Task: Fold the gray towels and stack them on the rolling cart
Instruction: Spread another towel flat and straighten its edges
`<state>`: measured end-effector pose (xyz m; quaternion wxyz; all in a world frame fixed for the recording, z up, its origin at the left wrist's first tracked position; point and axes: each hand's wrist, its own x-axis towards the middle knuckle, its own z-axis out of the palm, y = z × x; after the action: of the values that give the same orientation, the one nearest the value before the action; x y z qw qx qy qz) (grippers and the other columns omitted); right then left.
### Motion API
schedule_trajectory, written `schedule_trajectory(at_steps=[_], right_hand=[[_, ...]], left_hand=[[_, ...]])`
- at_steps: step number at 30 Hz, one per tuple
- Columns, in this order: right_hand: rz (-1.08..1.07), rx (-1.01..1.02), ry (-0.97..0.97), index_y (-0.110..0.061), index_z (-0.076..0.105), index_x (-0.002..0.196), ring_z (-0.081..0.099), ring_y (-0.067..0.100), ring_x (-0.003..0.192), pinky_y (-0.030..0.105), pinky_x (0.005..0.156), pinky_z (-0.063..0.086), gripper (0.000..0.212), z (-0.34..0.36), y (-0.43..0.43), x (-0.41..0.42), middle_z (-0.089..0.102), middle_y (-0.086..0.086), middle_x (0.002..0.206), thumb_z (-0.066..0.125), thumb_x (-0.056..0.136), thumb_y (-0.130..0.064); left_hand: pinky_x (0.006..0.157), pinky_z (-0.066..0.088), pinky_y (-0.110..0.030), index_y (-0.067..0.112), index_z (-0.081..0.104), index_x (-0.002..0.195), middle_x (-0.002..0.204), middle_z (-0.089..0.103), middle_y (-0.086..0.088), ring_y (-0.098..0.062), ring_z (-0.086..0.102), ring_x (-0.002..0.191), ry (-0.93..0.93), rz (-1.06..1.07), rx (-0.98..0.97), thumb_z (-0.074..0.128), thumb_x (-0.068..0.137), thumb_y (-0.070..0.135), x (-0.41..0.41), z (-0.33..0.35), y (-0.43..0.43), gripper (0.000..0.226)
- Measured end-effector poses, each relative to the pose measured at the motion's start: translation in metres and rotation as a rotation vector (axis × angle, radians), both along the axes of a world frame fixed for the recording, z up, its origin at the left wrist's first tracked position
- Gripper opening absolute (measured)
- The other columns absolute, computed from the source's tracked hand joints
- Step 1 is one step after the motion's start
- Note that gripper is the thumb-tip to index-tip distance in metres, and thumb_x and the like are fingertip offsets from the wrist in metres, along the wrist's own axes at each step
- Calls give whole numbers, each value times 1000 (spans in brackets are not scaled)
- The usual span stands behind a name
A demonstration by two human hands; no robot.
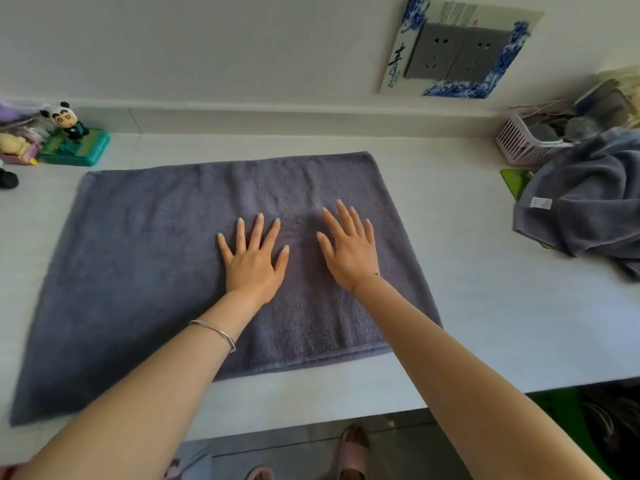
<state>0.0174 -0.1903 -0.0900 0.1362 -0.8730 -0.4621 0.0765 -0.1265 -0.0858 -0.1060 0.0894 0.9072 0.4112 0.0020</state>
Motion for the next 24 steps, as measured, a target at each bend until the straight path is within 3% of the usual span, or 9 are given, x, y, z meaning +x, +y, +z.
schedule_trajectory(at_steps=[2,6,13,16,20,22,24], right_hand=[[-2,-58,-21,-34,14,150,-3,19,147,42,118,-9,54,-12,3,6,5,-4,160,22,100,-50],[-141,-69,-49,-36,13,150,-1,19,147,42,118,-8,62,-19,-19,33,6,-5,160,13,93,-59],[-349,-64,24,-34,11,151,4,18,147,41,119,0,60,-17,-85,75,11,-4,159,28,97,-53],[-314,62,46,-23,24,150,19,22,144,39,117,10,57,-14,-101,80,28,1,154,37,98,-44],[-461,314,255,-10,46,136,50,28,115,39,98,39,44,3,-112,93,56,11,129,51,96,-28],[-556,346,401,-7,52,129,54,27,105,32,88,41,39,11,-116,99,58,13,125,51,96,-29],[-601,255,425,-3,52,126,54,31,110,35,90,41,44,16,-125,107,58,16,124,53,95,-33]], left_hand=[[112,-8,-60,37,1,150,160,-3,5,-27,-8,146,-5,-9,19,15,97,54,0,-3,-2,58],[111,-8,-61,37,1,150,160,0,3,-28,-5,146,7,4,43,-5,86,60,2,-5,-1,68],[111,-8,-62,35,2,150,160,1,1,-30,-4,146,-12,-5,22,-6,84,61,14,-4,-21,71],[111,-4,-63,34,7,150,160,6,0,-32,0,146,-34,-15,12,-2,86,60,18,-2,-30,70],[111,-6,-63,31,3,151,160,2,0,-34,-3,146,-11,-46,10,-2,86,62,27,-2,-46,72],[110,-5,-64,30,5,151,160,4,0,-35,-1,146,-8,-64,5,1,87,63,34,-1,-59,72],[110,2,-66,28,16,150,158,15,-1,-37,9,145,9,-82,-11,9,89,63,41,1,-72,70]])
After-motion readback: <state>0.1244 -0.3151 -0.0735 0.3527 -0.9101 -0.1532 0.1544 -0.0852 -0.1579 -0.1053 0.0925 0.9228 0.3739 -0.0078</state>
